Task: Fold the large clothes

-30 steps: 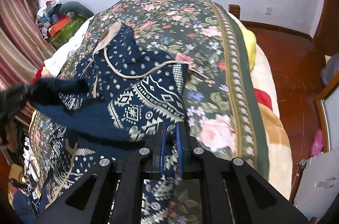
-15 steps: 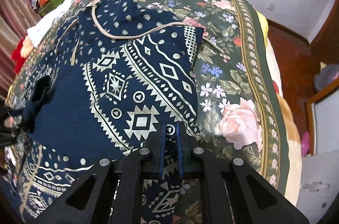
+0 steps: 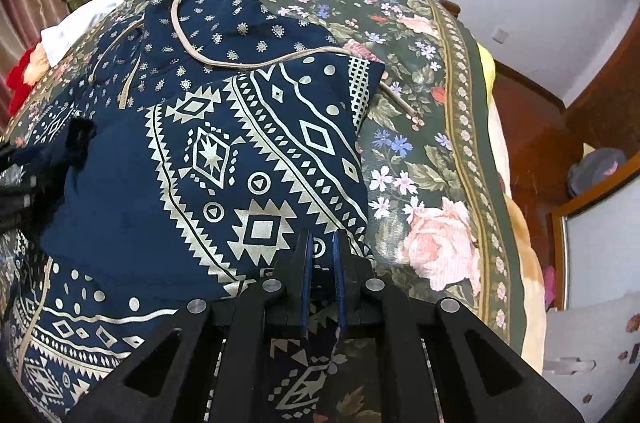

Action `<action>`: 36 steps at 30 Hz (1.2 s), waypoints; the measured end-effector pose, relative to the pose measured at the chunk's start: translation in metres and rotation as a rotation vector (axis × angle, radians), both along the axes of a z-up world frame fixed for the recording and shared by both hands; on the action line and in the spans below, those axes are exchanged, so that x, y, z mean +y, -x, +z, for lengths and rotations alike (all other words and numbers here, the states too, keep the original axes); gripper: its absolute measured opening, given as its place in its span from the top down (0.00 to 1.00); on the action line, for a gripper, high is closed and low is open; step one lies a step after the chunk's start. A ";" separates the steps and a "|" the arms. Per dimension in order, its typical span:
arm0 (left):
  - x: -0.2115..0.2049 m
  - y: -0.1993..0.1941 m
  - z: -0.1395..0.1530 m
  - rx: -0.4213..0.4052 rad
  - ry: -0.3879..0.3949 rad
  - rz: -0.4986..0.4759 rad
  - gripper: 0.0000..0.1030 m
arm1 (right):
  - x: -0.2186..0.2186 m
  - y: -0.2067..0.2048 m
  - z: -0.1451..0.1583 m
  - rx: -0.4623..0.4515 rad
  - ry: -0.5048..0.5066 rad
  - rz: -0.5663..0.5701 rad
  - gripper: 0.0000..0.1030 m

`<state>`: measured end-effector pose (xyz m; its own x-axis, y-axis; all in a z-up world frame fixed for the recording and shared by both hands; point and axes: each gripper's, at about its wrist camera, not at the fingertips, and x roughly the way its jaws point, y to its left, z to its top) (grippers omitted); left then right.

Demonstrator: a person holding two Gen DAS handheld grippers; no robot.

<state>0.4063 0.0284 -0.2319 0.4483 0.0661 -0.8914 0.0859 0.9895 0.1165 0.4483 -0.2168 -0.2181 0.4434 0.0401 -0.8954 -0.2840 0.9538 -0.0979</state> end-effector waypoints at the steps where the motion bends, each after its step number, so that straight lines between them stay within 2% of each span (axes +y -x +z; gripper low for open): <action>1: 0.002 -0.002 0.003 -0.001 -0.021 0.010 0.83 | 0.000 0.001 0.000 -0.004 0.002 -0.002 0.94; 2: 0.007 -0.003 0.006 -0.013 -0.036 0.025 0.83 | 0.000 0.002 0.000 -0.008 0.004 -0.004 0.94; 4: 0.022 -0.001 0.015 -0.053 -0.010 0.055 0.84 | 0.002 0.006 0.005 -0.020 0.014 -0.010 0.94; 8: 0.060 0.006 0.046 -0.143 0.079 0.110 0.84 | 0.004 0.012 0.027 -0.094 0.005 0.000 0.94; 10: 0.076 0.008 0.060 -0.202 0.131 0.124 0.84 | 0.007 0.007 0.032 -0.120 0.043 0.001 0.94; 12: 0.090 0.015 0.077 -0.292 0.174 0.133 0.84 | 0.009 -0.002 0.026 -0.095 0.055 0.012 0.94; 15: 0.103 0.028 0.086 -0.359 0.219 0.144 0.84 | 0.011 -0.014 0.001 -0.027 0.089 0.011 0.94; 17: 0.109 0.032 0.076 -0.334 0.229 0.144 0.84 | 0.012 -0.012 -0.008 -0.046 0.101 0.010 0.94; 20: 0.110 0.039 0.048 -0.259 0.199 0.139 0.84 | 0.014 -0.008 -0.009 -0.069 0.131 0.009 0.94; 24: 0.114 0.042 -0.006 -0.069 0.153 0.146 0.77 | 0.018 -0.007 -0.010 -0.077 0.175 0.016 0.94; 26: 0.118 0.049 -0.023 -0.019 0.169 0.146 0.75 | 0.019 -0.005 -0.010 -0.080 0.185 0.017 0.93; 27: 0.121 0.052 -0.024 -0.021 0.185 0.140 0.75 | 0.019 -0.005 -0.010 -0.084 0.197 0.012 0.85; 28: 0.123 0.056 -0.023 -0.025 0.202 0.136 0.75 | 0.019 -0.004 -0.010 -0.099 0.232 0.002 0.67; 29: 0.125 0.059 -0.019 -0.023 0.224 0.134 0.74 | 0.019 -0.002 -0.010 -0.121 0.272 -0.010 0.54; 30: 0.128 0.062 -0.015 -0.019 0.244 0.133 0.73 | 0.017 -0.001 -0.009 -0.153 0.316 -0.023 0.32; 31: 0.132 0.065 -0.011 -0.015 0.259 0.132 0.72 | 0.013 0.000 -0.009 -0.167 0.329 -0.028 0.24; 34: 0.141 0.075 0.002 -0.032 0.244 0.135 0.64 | -0.008 -0.005 -0.006 -0.110 0.196 -0.063 0.24; 36: 0.150 0.079 0.009 -0.050 0.243 0.143 0.62 | -0.018 -0.010 -0.004 -0.077 0.134 -0.087 0.24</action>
